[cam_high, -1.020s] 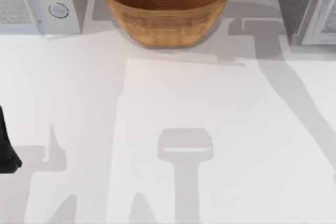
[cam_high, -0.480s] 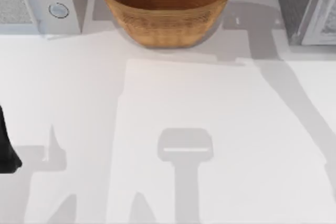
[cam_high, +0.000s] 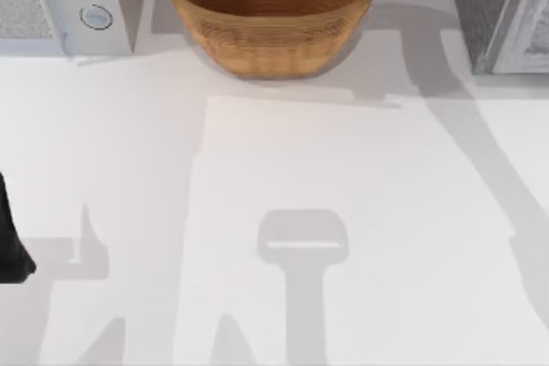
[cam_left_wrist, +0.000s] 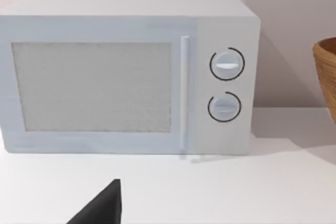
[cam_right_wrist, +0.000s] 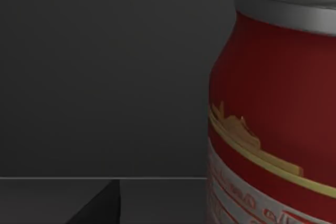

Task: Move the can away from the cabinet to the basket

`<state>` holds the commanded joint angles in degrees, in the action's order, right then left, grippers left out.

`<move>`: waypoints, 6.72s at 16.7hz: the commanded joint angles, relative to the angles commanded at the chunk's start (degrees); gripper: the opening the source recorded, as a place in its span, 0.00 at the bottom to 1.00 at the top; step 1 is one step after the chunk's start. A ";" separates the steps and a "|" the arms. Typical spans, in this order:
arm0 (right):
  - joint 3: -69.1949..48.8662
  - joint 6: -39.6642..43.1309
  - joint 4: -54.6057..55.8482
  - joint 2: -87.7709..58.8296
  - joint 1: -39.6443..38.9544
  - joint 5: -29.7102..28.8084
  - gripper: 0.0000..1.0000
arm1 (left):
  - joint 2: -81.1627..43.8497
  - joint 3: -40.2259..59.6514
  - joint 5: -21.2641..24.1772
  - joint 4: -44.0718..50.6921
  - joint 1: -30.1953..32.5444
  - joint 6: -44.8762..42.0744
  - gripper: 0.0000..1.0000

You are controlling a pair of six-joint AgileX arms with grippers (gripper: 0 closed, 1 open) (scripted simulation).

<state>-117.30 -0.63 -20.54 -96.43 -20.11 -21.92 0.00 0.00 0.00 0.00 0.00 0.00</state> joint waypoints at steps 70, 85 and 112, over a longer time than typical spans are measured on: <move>117.30 0.63 20.54 96.42 20.11 21.92 0.00 | 0.00 0.00 0.00 0.00 0.00 0.00 1.00; 73.72 0.18 30.75 45.15 4.92 6.15 0.00 | 0.00 0.00 0.00 0.00 0.00 0.00 1.00; 2.69 -0.47 44.34 -42.90 -17.17 -16.89 0.00 | 0.00 0.00 0.00 0.00 0.00 0.00 1.00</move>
<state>-114.61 -1.10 23.81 -139.33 -37.28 -38.81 0.00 0.00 0.00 0.00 0.00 0.00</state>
